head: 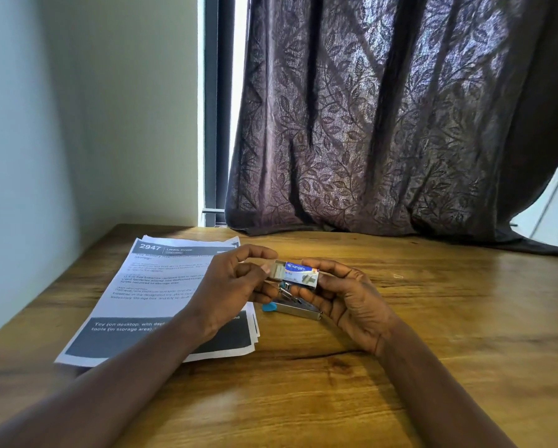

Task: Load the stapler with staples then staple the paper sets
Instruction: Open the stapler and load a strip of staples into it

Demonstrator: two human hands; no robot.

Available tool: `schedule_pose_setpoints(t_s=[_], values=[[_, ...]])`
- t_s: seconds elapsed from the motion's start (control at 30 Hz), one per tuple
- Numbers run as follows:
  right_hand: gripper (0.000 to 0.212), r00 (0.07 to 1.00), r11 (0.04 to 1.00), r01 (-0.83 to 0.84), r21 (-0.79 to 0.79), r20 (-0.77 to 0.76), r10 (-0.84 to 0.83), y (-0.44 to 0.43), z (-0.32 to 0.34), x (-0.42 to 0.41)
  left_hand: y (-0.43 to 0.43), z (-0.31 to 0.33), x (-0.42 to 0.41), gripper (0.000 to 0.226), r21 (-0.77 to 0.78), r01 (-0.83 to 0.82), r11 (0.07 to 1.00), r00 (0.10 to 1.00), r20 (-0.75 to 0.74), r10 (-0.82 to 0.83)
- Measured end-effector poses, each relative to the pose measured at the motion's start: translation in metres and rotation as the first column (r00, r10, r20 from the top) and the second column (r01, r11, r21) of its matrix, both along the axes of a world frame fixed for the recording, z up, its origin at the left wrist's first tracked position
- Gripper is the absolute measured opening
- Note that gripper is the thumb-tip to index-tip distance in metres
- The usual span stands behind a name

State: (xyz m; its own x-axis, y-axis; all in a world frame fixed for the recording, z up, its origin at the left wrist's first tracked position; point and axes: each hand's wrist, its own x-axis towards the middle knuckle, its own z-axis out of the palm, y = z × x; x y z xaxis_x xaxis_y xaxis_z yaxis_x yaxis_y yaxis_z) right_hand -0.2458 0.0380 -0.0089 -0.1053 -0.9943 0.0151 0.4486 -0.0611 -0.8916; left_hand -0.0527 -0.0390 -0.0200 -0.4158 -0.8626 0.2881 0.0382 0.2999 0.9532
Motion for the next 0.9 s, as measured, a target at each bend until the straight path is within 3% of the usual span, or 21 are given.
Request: schedule_pose_setpoints(t_s=[0.17, 0.4, 0.5, 0.8, 0.9], values=[[0.03, 1.0, 1.0, -0.016, 0.01, 0.0, 0.016, -0.0011, 0.0, -0.0013, 0.001, 0.0014, -0.0001, 0.012, -0.03, -0.038, 0.999, 0.999, 0.011, 0.038], [0.035, 1.0, 1.0, -0.007, 0.021, -0.011, 0.007, -0.0002, 0.0002, -0.0007, 0.003, -0.0018, -0.0021, 0.008, -0.269, -0.165, 0.949, 0.966, 0.151, 0.211], [0.024, 0.998, 1.0, 0.013, 0.016, -0.062, -0.012, -0.0005, -0.0023, 0.0014, 0.0026, -0.0038, -0.0032, 0.01, -0.346, -0.196, 0.918, 0.937, 0.211, 0.28], [0.028, 0.986, 1.0, 0.025, -0.015, -0.165, -0.027, -0.0009, -0.0066, 0.0053, 0.001, -0.0051, -0.0037, 0.004, -0.332, -0.241, 0.912, 0.912, 0.244, 0.33], [0.021, 0.989, 1.0, -0.012, -0.001, -0.15, 0.012, -0.0013, -0.0065, 0.0055, 0.0018, -0.0057, -0.0043, 0.003, -0.365, -0.26, 0.894, 0.901, 0.241, 0.361]])
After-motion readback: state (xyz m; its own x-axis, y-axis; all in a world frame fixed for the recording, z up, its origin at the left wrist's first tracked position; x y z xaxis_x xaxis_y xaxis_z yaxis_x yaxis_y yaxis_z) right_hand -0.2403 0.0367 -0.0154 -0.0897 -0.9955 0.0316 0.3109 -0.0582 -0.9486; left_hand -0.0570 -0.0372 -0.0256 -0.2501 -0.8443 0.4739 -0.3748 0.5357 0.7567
